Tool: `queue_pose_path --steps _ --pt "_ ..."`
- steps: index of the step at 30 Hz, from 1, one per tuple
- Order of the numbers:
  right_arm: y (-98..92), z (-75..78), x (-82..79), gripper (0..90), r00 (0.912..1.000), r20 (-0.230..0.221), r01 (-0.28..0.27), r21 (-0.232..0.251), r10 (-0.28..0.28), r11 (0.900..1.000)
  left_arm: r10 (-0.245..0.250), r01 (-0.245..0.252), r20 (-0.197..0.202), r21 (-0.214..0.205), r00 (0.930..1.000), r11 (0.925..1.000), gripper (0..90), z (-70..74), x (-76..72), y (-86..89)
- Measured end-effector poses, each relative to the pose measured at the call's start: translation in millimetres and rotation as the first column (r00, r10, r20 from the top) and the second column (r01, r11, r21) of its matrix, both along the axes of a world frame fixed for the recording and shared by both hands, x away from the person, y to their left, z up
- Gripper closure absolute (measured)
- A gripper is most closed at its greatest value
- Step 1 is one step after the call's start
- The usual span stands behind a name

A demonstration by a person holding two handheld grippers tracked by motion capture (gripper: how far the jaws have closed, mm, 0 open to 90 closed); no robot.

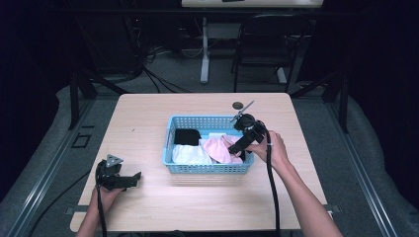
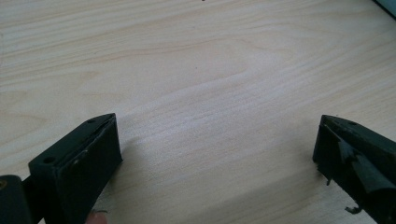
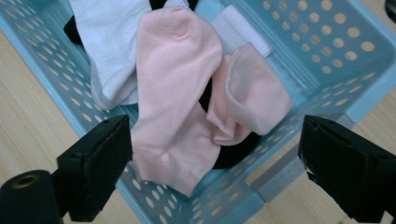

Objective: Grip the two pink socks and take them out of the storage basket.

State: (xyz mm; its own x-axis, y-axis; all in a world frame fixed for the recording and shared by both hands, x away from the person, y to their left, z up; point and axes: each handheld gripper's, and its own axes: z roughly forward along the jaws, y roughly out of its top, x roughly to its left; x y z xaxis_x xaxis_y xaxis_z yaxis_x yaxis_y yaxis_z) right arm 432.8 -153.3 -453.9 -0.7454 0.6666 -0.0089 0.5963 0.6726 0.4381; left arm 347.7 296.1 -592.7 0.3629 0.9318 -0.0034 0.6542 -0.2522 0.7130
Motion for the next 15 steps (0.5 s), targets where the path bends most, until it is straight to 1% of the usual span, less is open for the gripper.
queue_pose_path --steps 1,4,6,8,9,10,11,12,13,14,15 --pt "0.7 -2.9 3.9 13.3 1.0000 -0.001 0.006 -0.002 -0.006 1.0000 0.000 0.000 0.000 0.000 1.0000 1.0000 0.9 0.0 0.0 0.0" --pt "2.3 -6.8 6.6 13.9 0.9999 -0.005 0.014 0.004 -0.014 0.9999 0.000 0.000 0.000 0.000 1.0000 1.0000 0.9 0.0 0.0 0.0" --pt "5.5 -13.3 11.6 14.8 0.9997 -0.020 0.011 -0.026 -0.011 0.9996 -0.001 0.001 0.000 0.001 1.0000 1.0000 1.0 0.1 0.0 0.1" --pt "6.2 -14.9 12.6 15.3 0.9996 -0.025 0.012 -0.028 -0.013 0.9995 0.000 0.000 -0.001 0.000 1.0000 1.0000 0.9 0.0 0.0 0.1" --pt "8.2 -18.8 16.4 19.2 0.9994 -0.032 0.009 -0.037 -0.010 0.9993 0.000 0.000 0.000 0.000 1.0000 1.0000 0.9 0.0 0.0 0.0" --pt "8.2 -18.8 16.4 19.2 0.9994 -0.032 0.009 -0.037 -0.010 0.9993 0.000 0.000 0.000 0.000 1.0000 1.0000 0.9 0.0 0.0 0.0" --pt "8.9 -19.8 17.6 23.0 0.9994 -0.035 0.005 -0.044 -0.007 0.9990 -0.001 0.001 0.000 0.000 1.0000 1.0000 0.9 0.0 0.0 0.0" --pt "11.5 -25.1 20.5 24.3 0.9991 -0.040 0.012 -0.047 -0.014 0.9988 0.000 0.000 0.000 0.000 1.0000 1.0000 0.9 0.0 0.0 0.0" --pt "11.5 -25.1 20.5 24.3 0.9991 -0.040 0.012 -0.047 -0.014 0.9988 0.000 0.000 0.000 0.000 1.0000 1.0000 0.9 0.0 0.0 0.0" --pt "12.0 -25.9 22.0 26.2 0.9990 -0.045 0.006 -0.060 -0.009 0.9982 -0.001 0.001 0.000 0.002 1.0000 1.0000 1.0 0.1 0.0 0.2" --pt "14.8 -30.8 24.6 30.1 0.9986 -0.046 0.020 -0.074 -0.024 0.9970 -0.001 0.001 0.000 0.002 1.0000 1.0000 0.9 0.1 0.0 0.2"
